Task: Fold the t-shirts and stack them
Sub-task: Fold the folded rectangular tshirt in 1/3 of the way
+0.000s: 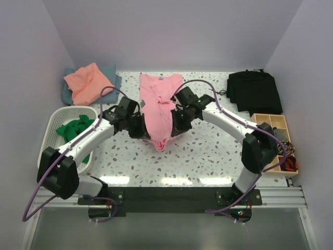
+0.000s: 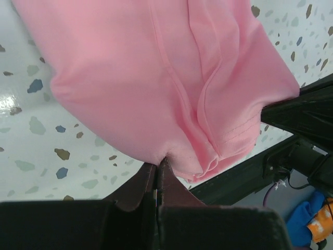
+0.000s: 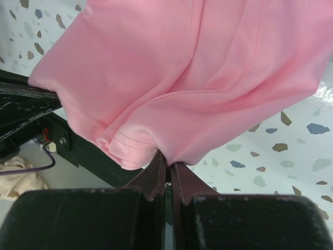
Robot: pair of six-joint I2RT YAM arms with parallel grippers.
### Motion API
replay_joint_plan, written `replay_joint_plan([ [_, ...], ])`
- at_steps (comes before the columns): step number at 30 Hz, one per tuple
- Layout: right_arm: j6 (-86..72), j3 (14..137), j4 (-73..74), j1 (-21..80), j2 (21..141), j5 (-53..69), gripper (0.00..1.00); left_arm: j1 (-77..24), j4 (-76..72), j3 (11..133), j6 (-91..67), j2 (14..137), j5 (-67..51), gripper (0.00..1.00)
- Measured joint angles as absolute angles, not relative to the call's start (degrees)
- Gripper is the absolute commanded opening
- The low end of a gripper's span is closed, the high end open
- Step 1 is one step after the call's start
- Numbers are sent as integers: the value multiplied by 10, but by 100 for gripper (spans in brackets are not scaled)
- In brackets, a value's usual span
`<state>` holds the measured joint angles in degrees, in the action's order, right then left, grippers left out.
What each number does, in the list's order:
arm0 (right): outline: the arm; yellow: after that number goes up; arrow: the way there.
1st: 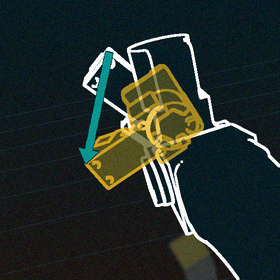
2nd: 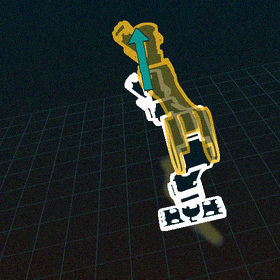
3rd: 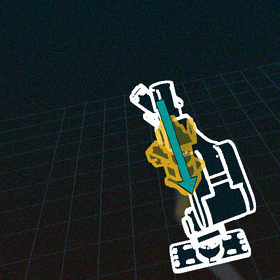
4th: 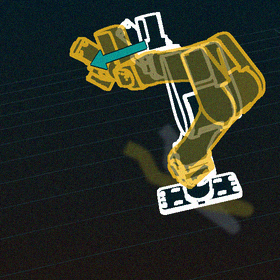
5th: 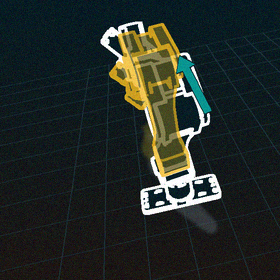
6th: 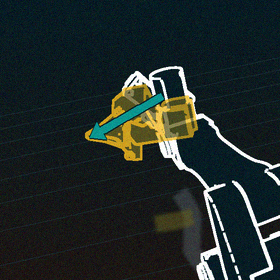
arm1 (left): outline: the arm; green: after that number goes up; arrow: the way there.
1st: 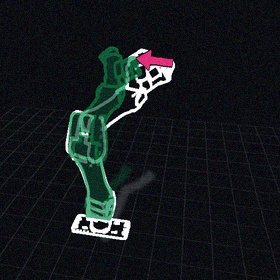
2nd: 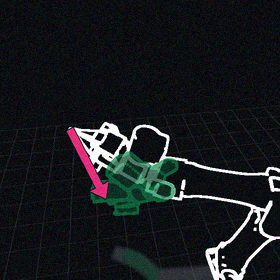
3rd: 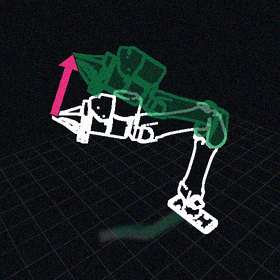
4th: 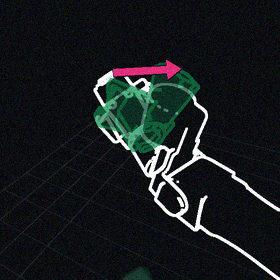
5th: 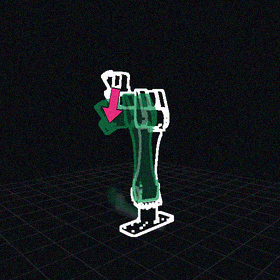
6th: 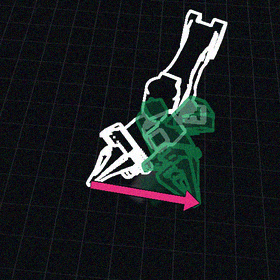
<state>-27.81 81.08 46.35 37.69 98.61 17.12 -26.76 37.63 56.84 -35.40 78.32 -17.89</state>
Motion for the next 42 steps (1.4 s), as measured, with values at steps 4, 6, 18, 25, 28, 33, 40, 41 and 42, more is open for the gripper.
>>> replay_joint_plan([
  [4, -270, 835, 480, 362, 1013, 159, 0, -263, 393, 615, -343, 809, -160, 0],
  [6, -267, 842, 489, 347, 1025, 158, 0, -251, 397, 630, -337, 818, -155, 0],
  [18, -249, 927, 501, 272, 1121, 160, 0, -192, 397, 687, -317, 905, -147, 0],
  [25, -234, 999, 515, 255, 1183, 168, 0, -183, 390, 736, -304, 973, -147, 0],
  [28, -228, 1027, 520, 246, 1207, 176, 0, -174, 386, 760, -302, 999, -147, 0],
  [33, -220, 1069, 534, 230, 1246, 178, 0, -164, 380, 802, -295, 1048, -147, 0],
  [40, -210, 1112, 544, 215, 1295, 177, 14, -155, 369, 837, -293, 1101, -147, 0],
  [41, -208, 1117, 545, 214, 1301, 176, 31, -155, 367, 840, -293, 1107, -147, 0],
  [42, -206, 1120, 545, 211, 1308, 176, 38, -154, 364, 842, -293, 1113, -147, 7],
])
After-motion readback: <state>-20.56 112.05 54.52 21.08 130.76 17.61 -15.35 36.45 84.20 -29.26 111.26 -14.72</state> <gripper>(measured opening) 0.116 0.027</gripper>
